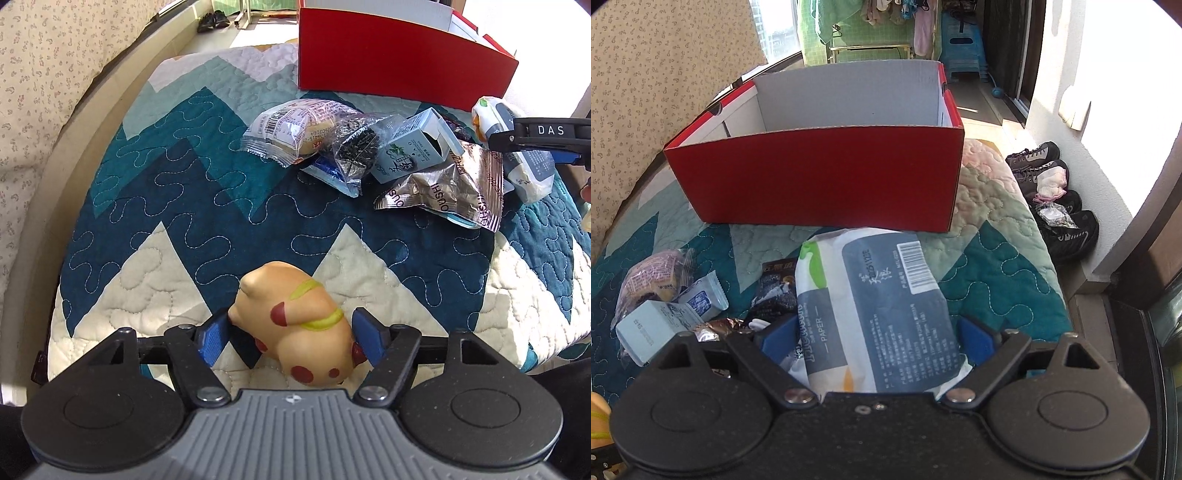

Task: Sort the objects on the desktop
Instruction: 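Close the left gripper on the toy dog while the right grips the wipes pack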

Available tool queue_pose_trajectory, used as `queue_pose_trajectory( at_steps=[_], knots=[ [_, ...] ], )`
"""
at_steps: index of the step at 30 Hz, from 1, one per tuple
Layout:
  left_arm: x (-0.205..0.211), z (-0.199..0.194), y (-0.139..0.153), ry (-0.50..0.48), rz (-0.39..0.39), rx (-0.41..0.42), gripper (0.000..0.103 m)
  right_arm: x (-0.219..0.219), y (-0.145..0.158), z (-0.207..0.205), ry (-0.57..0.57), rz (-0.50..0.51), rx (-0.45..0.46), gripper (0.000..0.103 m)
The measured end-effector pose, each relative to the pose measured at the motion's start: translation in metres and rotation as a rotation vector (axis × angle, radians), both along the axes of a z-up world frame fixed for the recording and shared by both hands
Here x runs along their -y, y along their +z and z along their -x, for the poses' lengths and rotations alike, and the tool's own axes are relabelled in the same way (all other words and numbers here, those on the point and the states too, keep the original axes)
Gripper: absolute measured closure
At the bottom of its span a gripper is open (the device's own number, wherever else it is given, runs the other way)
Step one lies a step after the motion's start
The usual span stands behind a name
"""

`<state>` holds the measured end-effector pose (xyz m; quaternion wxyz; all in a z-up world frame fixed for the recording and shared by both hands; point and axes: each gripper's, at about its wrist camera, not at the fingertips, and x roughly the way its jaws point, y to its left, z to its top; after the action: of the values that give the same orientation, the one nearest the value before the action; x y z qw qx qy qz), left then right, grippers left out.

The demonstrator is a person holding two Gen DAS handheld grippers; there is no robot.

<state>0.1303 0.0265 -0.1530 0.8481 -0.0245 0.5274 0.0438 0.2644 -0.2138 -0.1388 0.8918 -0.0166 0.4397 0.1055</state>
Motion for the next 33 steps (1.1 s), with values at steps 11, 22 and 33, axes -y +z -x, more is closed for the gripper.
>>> queue_pose_trajectory(
  at_steps=[11, 22, 33],
  knots=[
    [-0.002, 0.001, 0.001, -0.007, -0.011, 0.012, 0.038, -0.003, 0.006, 0.002, 0.01, -0.001, 0.001, 0.025],
    [-0.007, 0.002, 0.007, -0.003, -0.009, 0.032, 0.041, -0.002, 0.009, 0.004, 0.036, -0.01, -0.008, 0.069],
    [-0.004, 0.008, 0.034, -0.029, 0.012, 0.1, 0.042, -0.002, 0.033, 0.023, 0.016, -0.016, -0.001, 0.08]
  ],
)
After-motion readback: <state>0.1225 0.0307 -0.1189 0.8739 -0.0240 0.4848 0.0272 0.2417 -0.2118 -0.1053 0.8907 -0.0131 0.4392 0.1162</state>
